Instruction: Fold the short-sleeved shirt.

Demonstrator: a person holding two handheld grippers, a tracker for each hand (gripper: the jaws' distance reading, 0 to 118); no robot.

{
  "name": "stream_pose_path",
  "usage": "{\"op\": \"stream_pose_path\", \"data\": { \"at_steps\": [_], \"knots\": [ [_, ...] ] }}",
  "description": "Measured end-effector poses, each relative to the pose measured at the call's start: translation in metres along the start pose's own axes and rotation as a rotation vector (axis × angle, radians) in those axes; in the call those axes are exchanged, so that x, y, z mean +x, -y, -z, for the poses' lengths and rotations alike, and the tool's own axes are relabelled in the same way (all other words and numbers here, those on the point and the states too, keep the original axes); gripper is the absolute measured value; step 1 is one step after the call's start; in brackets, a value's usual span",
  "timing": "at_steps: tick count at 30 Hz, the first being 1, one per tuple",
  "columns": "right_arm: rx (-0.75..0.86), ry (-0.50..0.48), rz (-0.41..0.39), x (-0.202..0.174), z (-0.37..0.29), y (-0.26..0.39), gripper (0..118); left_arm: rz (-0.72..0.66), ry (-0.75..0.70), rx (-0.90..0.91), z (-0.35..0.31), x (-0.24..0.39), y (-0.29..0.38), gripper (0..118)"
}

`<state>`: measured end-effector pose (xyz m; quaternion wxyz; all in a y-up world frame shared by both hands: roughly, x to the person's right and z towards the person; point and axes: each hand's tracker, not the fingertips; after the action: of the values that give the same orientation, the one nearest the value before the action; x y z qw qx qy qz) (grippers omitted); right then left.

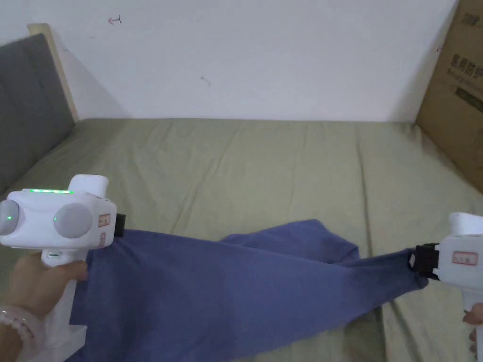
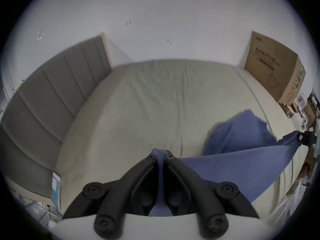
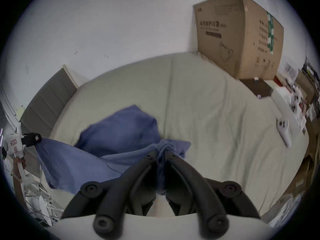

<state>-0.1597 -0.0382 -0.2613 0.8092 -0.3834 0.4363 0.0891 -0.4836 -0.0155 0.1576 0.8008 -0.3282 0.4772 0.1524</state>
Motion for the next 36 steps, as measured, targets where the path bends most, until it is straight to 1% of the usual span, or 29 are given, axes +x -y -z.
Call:
{"op": "stream_pose_path", "data": {
  "at_steps": [3,4,5,6,8,9,11,13,14,15,17,19,20,21,23,25,27,28,31,33,34,35,36],
  "knots": [
    [0.051,-0.036,-0.002,-0.017,-0.010,-0.042,7,-0.018,-0.039,0.082,-0.030,-0.005,-0.031,2],
    [0.058,-0.033,-0.009,-0.025,-0.014,-0.058,7,-0.009,-0.051,0.105,-0.040,-0.007,-0.043,2],
    [0.082,-0.032,-0.036,-0.033,-0.019,-0.074,7,-0.005,-0.063,0.130,-0.049,-0.010,-0.053,2],
    [0.098,-0.032,-0.045,-0.039,-0.022,-0.086,7,-0.011,-0.072,0.137,-0.054,-0.010,-0.061,2],
    [0.141,-0.048,-0.042,-0.049,-0.031,-0.117,7,-0.019,-0.088,0.178,-0.070,-0.016,-0.083,2],
    [0.170,-0.057,-0.026,-0.053,-0.034,-0.131,7,-0.026,-0.099,0.193,-0.076,-0.019,-0.092,2],
    [0.204,-0.053,-0.035,-0.063,-0.041,-0.162,7,-0.004,-0.108,0.229,-0.086,-0.024,-0.114,2],
    [0.228,-0.018,-0.078,-0.077,-0.046,-0.195,7,0.020,-0.140,0.264,-0.094,-0.028,-0.142,2],
    [0.256,-0.017,-0.092,-0.084,-0.049,-0.212,7,0.019,-0.154,0.287,-0.097,-0.030,-0.158,2],
    [0.274,-0.019,-0.094,-0.089,-0.050,-0.228,7,0.023,-0.155,0.302,-0.098,-0.031,-0.174,2],
    [0.306,-0.019,-0.069,-0.099,-0.054,-0.257,7,0.027,-0.159,0.325,-0.098,-0.030,-0.201,2],
    [0.367,-0.004,-0.070,-0.106,-0.054,-0.282,7,0.051,-0.202,0.373,-0.098,-0.026,-0.229,2],
    [0.396,0.010,-0.080,-0.111,-0.054,-0.296,7,0.087,-0.224,0.395,-0.097,-0.023,-0.244,2],
    [0.396,0.017,-0.083,-0.114,-0.055,-0.307,7,0.110,-0.237,0.408,-0.097,-0.021,-0.255,2],
    [0.447,-0.001,-0.060,-0.120,-0.058,-0.334,7,0.092,-0.238,0.420,-0.091,-0.021,-0.283,2],
    [0.477,0.017,-0.036,-0.127,-0.064,-0.360,7,0.038,-0.223,0.455,-0.088,-0.021,-0.308,2],
    [0.519,0.018,-0.032,-0.133,-0.075,-0.386,7,0.026,-0.247,0.507,-0.088,-0.018,-0.329,2],
    [0.554,0.010,-0.046,-0.135,-0.084,-0.397,7,0.044,-0.272,0.542,-0.089,-0.015,-0.337,2],
    [0.626,0.042,-0.055,-0.138,-0.111,-0.427,7,0.056,-0.294,0.610,-0.091,-0.010,-0.358,2],
    [0.710,0.037,-0.025,-0.139,-0.130,-0.434,7,-0.023,-0.265,0.654,-0.095,-0.011,-0.372,2],
    [0.680,0.044,-0.052,-0.140,-0.135,-0.438,7,-0.014,-0.259,0.646,-0.093,-0.012,-0.380,2],
    [0.687,0.059,-0.080,-0.139,-0.136,-0.438,7,-0.027,-0.264,0.678,-0.092,-0.009,-0.379,2],
    [0.688,0.086,-0.106,-0.138,-0.134,-0.437,7,0.002,-0.274,0.705,-0.089,-0.006,-0.380,2]
  ]
}}
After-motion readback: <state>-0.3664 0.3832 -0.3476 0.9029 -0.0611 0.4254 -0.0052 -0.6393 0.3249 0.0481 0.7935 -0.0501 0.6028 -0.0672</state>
